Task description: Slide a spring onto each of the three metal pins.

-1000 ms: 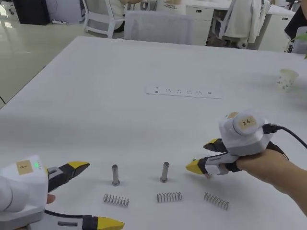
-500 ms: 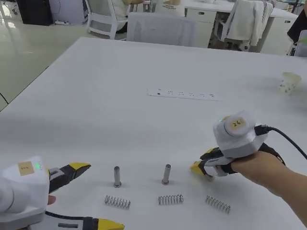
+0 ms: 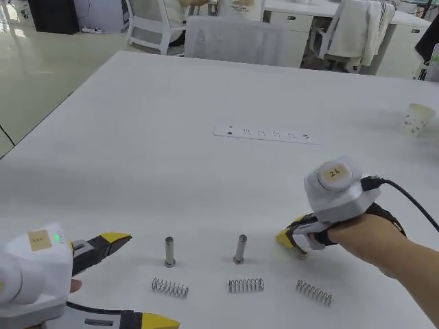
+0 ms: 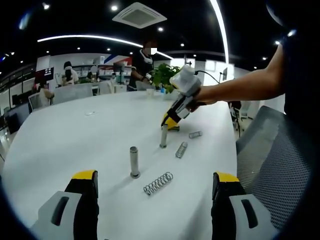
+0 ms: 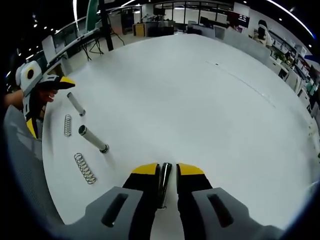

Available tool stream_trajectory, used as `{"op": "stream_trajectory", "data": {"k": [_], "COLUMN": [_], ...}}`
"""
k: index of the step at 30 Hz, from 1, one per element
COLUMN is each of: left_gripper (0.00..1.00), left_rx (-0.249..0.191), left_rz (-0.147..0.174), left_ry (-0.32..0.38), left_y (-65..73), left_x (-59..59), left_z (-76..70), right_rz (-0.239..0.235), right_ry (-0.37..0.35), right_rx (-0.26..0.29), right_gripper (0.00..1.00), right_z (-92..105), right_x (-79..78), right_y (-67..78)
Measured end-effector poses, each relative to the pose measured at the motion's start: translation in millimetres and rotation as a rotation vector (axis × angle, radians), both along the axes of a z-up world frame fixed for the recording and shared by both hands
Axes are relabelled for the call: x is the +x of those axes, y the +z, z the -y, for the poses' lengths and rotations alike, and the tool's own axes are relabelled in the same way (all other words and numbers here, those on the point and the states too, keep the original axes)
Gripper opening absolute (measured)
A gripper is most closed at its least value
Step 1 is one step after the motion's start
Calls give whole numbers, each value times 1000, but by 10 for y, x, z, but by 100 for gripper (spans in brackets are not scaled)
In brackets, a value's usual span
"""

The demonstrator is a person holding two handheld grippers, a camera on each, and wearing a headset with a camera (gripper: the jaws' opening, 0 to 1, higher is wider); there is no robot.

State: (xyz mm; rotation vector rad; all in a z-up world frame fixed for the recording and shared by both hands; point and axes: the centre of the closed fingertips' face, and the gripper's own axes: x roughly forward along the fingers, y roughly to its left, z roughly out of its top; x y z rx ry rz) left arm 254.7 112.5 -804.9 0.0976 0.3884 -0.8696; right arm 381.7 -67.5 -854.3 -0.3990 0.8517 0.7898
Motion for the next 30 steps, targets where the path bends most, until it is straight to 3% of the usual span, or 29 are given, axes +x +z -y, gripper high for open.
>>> {"op": "stream_trajectory", "data": {"k": [13,19,30], "left_gripper": [92,92,91], "left_rx": [-5,-5,-7], "left_rz": [1,0,3], "left_ry": [6,7,4], "left_y": [0,-5,15], "left_x": [13,9,3], "left_z": [-7,-6,14], "right_rz": [-18,1,-17], "right_ry": [-10,4,-27], "right_rx": [-19,-57,-48], "right_gripper": [6,7,6], "right_z": [-21,-31,-19], "right_x": [15,1,-5], "right_y": [-31,-29,-32]}}
